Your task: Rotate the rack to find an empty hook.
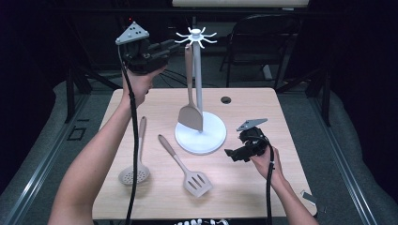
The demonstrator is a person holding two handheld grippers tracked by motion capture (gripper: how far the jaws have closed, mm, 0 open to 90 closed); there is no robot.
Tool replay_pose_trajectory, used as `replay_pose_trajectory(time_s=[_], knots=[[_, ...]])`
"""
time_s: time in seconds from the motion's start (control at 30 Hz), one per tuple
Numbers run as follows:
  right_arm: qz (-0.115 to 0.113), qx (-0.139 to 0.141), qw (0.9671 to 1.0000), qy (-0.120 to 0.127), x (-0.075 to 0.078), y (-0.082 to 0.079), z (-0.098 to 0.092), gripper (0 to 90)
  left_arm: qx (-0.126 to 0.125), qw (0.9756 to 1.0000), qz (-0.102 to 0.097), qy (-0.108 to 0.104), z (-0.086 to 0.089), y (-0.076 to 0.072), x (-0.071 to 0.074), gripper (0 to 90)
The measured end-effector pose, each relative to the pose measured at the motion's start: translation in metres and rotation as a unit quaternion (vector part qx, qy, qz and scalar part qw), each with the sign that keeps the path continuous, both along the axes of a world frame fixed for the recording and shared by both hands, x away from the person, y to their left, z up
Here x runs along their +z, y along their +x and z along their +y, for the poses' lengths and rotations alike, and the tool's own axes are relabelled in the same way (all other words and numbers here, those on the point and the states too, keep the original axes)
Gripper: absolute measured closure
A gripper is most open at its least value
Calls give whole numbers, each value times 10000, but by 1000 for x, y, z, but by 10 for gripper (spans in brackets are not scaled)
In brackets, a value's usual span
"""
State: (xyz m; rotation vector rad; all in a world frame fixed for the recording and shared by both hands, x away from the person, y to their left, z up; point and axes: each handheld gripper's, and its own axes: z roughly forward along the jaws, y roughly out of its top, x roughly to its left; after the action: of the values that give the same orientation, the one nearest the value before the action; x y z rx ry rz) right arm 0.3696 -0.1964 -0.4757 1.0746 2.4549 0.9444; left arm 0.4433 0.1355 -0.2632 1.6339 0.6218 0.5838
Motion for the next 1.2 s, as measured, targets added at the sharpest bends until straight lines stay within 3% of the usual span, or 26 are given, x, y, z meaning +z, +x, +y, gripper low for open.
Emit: replay_pose_trajectory(time_s=[0.13, 0.17, 0.23, 0.43, 0.57, 0.67, 0.73, 0.9, 0.93, 1.2], knots=[[-27, 19, 10000, -8, 0, 0, 1, 58, 119, 9999, 79, 16, 8, -4, -2, 488], [-37, 24, 10000, 1, 0, 0, 1, 59, 153, 9998, 160, 29, 12, -5, -3, 488], [-22, 14, 10000, -19, 0, 0, 2, 61, 202, 9996, 215, 40, 18, -8, -7, 402], [-11, 27, 10000, -27, -1, -1, 3, 64, 303, 9988, 362, 115, 29, -14, -19, 280], [-4, 37, 10000, -71, -1, -1, 4, 66, 340, 9976, 494, 336, 35, -21, -40, 214], [-13, 41, 10000, -59, -1, -2, 5, 66, 367, 9969, 557, 416, 38, -24, -50, 198], [-11, 78, 9999, -84, -2, -2, 7, 65, 397, 9954, 691, 534, 42, -28, -66, 176], [16, 106, 9998, -149, -2, -3, 9, 65, 431, 9935, 836, 646, 48, -33, -87, 158], [13, 107, 9998, -159, -3, -3, 10, 65, 464, 9924, 891, 706, 50, -36, -97, 157], [36, 162, 9996, -240, -5, -4, 13, 70, 528, 9890, 1136, 788, 60, -46, -131, 155]])
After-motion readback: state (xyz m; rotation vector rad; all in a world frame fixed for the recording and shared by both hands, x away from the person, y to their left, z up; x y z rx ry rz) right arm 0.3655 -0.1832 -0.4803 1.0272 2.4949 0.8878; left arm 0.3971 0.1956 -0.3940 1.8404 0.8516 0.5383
